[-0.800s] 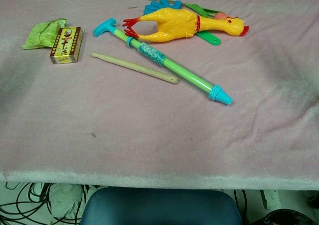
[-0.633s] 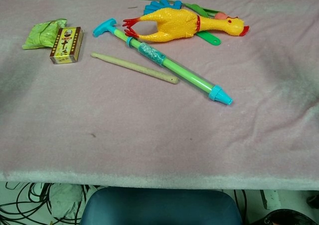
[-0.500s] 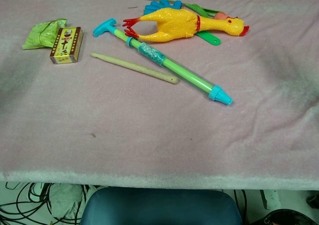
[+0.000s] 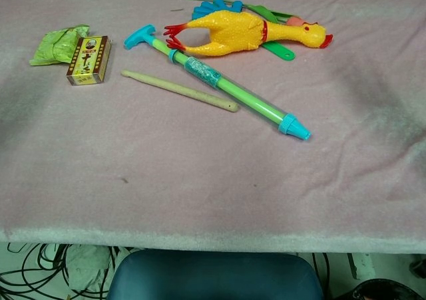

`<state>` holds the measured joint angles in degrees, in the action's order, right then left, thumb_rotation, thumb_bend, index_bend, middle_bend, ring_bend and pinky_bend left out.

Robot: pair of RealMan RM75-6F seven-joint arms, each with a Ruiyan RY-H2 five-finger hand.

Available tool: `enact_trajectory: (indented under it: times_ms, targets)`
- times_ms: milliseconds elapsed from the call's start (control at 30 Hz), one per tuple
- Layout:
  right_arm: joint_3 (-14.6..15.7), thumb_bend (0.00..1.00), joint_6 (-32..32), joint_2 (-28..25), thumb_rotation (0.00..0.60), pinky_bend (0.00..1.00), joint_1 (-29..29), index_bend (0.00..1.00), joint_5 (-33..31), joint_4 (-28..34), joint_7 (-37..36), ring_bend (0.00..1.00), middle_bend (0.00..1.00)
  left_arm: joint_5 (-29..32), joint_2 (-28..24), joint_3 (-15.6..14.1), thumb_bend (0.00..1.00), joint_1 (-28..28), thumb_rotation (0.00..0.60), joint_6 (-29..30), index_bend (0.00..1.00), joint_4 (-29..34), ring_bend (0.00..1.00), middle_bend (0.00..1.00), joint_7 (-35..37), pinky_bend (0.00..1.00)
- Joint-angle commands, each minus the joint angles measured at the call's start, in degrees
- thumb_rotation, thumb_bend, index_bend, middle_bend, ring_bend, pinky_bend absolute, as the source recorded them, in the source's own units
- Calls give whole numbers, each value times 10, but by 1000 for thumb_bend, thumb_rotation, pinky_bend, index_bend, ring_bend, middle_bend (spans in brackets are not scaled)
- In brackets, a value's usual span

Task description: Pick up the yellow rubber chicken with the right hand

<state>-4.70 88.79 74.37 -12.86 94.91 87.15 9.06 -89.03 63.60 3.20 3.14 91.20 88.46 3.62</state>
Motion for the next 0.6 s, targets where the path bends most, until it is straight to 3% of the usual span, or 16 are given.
enact_trajectory:
  times_ms: [33,333,467,600]
  targets:
    - [-4,176,-7,0,600,224,-6,0,-2,9,5,0,0,0,-2,0,0,0,600,1,0,1,0,0,3,0]
    - [-43,175,-126,18,600,223,-89,0,-33,55,55,1,0,3,-4,1,0,0,600,-1,0,4,0,0,6,0]
    - [-91,176,-229,69,600,236,-174,0,-86,48,88,36,27,10,-6,2,0,1,600,-7,0,8,0,0,10,0]
    - [-121,175,-291,122,600,248,-232,0,-143,10,112,39,41,16,-10,2,0,2,600,-15,0,12,0,0,17,0]
